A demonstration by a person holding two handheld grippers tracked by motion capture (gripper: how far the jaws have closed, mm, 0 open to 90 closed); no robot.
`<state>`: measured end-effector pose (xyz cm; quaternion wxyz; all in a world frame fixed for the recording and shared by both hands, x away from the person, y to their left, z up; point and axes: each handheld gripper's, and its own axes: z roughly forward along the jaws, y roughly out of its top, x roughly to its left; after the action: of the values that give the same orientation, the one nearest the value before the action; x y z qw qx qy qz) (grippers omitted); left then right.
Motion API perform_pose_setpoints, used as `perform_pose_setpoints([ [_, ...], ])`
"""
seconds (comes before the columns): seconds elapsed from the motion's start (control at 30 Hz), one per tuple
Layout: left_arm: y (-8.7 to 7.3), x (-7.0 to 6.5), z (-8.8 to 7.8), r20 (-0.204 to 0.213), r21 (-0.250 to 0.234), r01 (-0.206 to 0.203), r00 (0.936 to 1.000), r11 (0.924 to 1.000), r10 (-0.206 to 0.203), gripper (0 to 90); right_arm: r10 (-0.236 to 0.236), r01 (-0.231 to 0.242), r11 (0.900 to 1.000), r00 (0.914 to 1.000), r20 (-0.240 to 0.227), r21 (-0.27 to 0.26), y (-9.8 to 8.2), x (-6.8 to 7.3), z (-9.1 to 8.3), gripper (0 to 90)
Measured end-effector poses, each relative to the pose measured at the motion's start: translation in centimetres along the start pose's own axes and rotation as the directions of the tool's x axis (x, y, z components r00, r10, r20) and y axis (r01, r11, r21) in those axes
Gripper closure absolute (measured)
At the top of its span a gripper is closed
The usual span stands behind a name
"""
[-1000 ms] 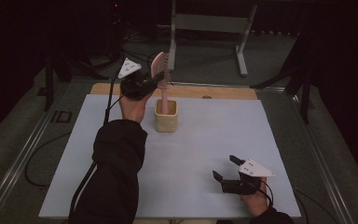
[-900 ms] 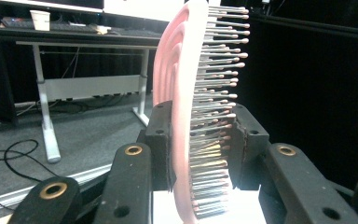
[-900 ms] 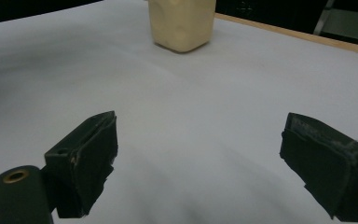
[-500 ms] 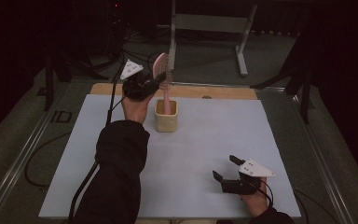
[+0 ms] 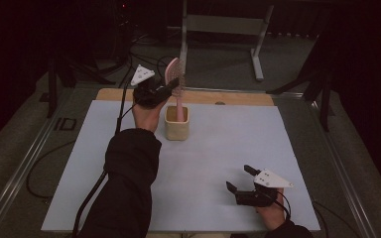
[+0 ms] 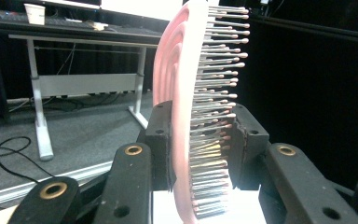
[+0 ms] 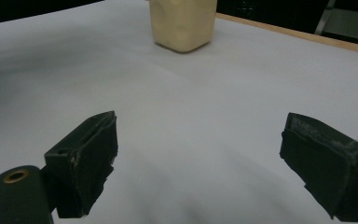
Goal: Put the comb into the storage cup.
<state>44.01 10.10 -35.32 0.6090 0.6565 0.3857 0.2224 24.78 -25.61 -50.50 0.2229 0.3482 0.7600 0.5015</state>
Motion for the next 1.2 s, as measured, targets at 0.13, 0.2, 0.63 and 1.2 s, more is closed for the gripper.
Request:
perform_pose_setpoints([
  [0.13, -0.1, -0.1, 0.1, 0.002, 0.0, 0.004, 1.0, 1.0, -0.004, 66.5, 0.0, 0.0, 1.0, 1.0, 0.0, -0.001, 0.0, 0.0, 0.0, 11.2],
  [0.2, -0.2, -0.1, 0.2, 0.003, -0.001, 0.003, 1.0, 1.0, -0.003, 66.5, 0.001, -0.001, 1.0, 1.0, 0.0, -0.001, 0.0, 0.0, 0.0, 11.2],
  [0.63, -0.5, -0.3, 0.5, 0.01, 0.004, 0.008, 0.9999, 1.0, -0.008, 66.5, 0.002, -0.002, 1.0, 1.0, 0.002, -0.003, 0.0, 0.0, 0.0, 11.2],
  [1.2, -1.1, -0.5, 0.8, 0.011, 0.012, 0.011, 0.9999, 0.9999, -0.011, 66.5, 0.002, -0.002, 1.0, 1.0, 0.004, -0.002, 0.0, 0.0, -0.1, 11.2],
])
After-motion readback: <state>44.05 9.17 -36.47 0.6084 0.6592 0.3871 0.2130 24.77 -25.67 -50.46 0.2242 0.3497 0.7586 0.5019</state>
